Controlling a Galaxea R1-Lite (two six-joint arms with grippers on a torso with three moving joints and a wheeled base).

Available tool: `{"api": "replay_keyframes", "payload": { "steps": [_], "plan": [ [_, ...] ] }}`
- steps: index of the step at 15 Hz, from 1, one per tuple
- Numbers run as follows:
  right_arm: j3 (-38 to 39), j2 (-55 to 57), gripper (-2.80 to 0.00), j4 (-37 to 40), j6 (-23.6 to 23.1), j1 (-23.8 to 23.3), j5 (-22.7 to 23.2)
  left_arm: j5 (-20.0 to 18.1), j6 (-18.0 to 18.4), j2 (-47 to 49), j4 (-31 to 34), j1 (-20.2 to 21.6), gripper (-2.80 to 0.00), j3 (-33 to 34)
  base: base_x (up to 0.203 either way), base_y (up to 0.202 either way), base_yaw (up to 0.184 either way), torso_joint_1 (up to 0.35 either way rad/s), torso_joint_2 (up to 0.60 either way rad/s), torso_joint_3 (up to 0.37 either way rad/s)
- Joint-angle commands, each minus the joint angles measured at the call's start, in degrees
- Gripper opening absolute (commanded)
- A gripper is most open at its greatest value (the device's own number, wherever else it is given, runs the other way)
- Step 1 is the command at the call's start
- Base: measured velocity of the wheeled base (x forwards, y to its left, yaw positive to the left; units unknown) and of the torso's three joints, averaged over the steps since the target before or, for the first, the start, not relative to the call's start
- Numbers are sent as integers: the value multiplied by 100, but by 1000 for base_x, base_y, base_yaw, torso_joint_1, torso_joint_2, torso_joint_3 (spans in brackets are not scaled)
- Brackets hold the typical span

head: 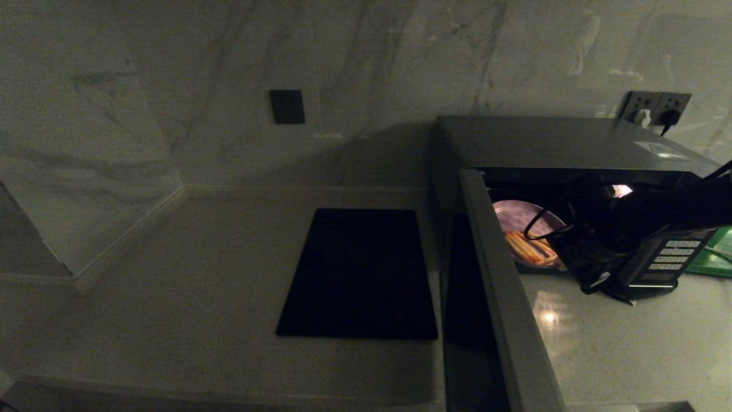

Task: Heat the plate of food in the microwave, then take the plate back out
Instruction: Take the plate out of the microwave

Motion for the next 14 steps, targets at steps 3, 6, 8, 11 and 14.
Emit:
{"api": "replay_keyframes", "payload": {
  "steps": [3,6,8,11,14],
  "plan": [
    [28,-88,-280,3,40,2,-79,3,-4,6,0,0,-280,0,0,0,0,0,0,0],
    [43,-182,-280,10,40,-6,-92,3,-4,0,0,0,-280,0,0,0,0,0,0,0],
    [49,-258,-280,62,40,-7,-92,3,-4,4,0,0,-280,0,0,0,0,0,0,0],
    [60,-358,-280,133,40,-14,-101,3,-4,8,0,0,-280,0,0,0,0,0,0,0],
    [77,-486,-280,162,34,-15,-178,3,-4,0,0,0,-280,0,0,0,0,0,0,0]
  ]
}}
